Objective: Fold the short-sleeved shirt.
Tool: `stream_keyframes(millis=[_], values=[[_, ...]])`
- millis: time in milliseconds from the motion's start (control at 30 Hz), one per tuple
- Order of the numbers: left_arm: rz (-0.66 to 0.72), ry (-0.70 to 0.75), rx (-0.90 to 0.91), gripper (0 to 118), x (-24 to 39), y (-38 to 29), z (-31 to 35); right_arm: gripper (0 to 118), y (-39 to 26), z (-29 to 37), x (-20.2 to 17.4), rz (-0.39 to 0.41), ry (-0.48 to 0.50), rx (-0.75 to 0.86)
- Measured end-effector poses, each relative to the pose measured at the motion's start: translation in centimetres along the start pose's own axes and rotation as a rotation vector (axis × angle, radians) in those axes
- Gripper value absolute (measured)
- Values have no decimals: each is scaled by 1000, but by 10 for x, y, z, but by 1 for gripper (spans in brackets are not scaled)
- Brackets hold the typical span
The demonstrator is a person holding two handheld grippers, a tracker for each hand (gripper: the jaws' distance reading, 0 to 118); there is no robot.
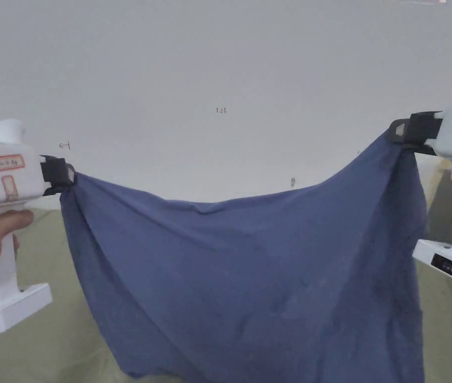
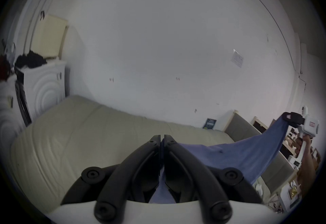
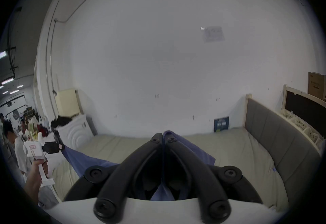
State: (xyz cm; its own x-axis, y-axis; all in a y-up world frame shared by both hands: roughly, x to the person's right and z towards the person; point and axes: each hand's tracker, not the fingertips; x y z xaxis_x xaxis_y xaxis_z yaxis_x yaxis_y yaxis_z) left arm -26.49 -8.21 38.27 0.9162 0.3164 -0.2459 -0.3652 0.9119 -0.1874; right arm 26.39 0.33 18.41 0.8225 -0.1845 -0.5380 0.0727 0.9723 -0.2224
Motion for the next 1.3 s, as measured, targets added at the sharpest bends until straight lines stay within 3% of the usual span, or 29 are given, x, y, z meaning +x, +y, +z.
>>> stream_keyframes(millis=[267, 467, 733, 933, 1167, 1300], values=[[-66, 56, 146, 3, 15, 109, -30, 1, 90, -37, -5, 20, -58, 117], [-105, 83, 175, 3, 24, 147, -48, 1, 115, -66, -9, 47, -68, 169], [-23, 110, 140, 3, -2, 71, -91, 2, 44, -109, 8, 30, -132, 129], [-28, 76, 139, 1, -21, 25, -101, 2, 12, -105, 22, 11, -133, 114], [-26, 53, 102, 1, -38, -41, -44, 2, -44, -35, 19, 40, -109, 41], [7, 44, 69, 1, -39, -119, 17, 2, -113, 34, 18, 3, -72, -9]])
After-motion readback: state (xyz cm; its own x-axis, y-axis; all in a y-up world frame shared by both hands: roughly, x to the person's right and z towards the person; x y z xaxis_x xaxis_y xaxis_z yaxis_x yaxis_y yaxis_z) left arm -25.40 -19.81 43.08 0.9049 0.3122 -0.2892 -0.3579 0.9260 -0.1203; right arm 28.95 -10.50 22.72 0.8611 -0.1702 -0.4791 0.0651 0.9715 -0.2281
